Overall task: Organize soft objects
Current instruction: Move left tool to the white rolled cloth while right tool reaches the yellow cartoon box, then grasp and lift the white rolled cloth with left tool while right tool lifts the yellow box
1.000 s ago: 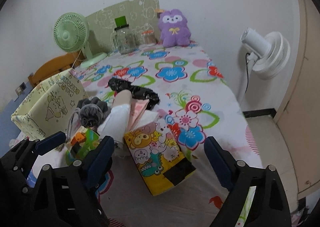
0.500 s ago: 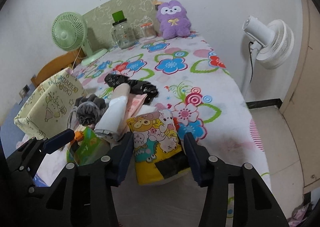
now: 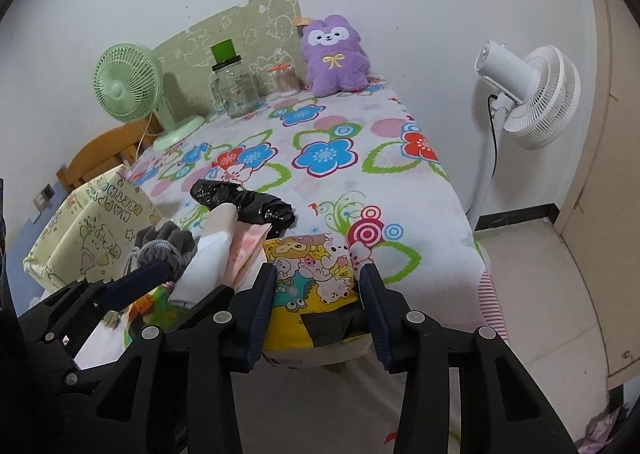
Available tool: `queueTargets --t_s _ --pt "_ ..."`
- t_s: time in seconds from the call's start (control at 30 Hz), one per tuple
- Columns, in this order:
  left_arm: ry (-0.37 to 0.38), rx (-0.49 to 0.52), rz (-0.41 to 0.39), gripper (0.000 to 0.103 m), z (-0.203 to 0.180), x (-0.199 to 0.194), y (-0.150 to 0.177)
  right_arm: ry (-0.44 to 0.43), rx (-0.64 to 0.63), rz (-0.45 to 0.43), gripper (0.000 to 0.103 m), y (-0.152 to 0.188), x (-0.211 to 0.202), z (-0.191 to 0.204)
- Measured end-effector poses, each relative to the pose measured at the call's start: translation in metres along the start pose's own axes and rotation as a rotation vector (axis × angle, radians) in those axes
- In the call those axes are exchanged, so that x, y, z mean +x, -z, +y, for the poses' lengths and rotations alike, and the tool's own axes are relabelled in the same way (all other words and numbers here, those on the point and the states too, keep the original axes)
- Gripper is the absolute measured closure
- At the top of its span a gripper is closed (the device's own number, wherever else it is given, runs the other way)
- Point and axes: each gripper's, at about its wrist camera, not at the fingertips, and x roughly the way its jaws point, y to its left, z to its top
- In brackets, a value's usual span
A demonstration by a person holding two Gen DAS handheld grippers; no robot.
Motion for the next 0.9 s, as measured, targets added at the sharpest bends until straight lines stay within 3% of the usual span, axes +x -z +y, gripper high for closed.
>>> queueTargets --t_s 0.07,0.13,0.9 --pt "0.007 0.004 0.010 0.050 -0.001 0.005 -0.001 -0.001 -0.001 0.004 0.057 -0.001 0.003 0.000" --pt "0.008 0.004 0.023 0.063 -0.001 0.008 -0.002 -0.002 -0.001 0.011 0.057 -0.002 0.006 0.000" --pt "0.042 0.015 -0.020 0.065 0.002 -0.008 0.001 0.022 0.003 -0.002 0.058 0.000 -0.007 0.011"
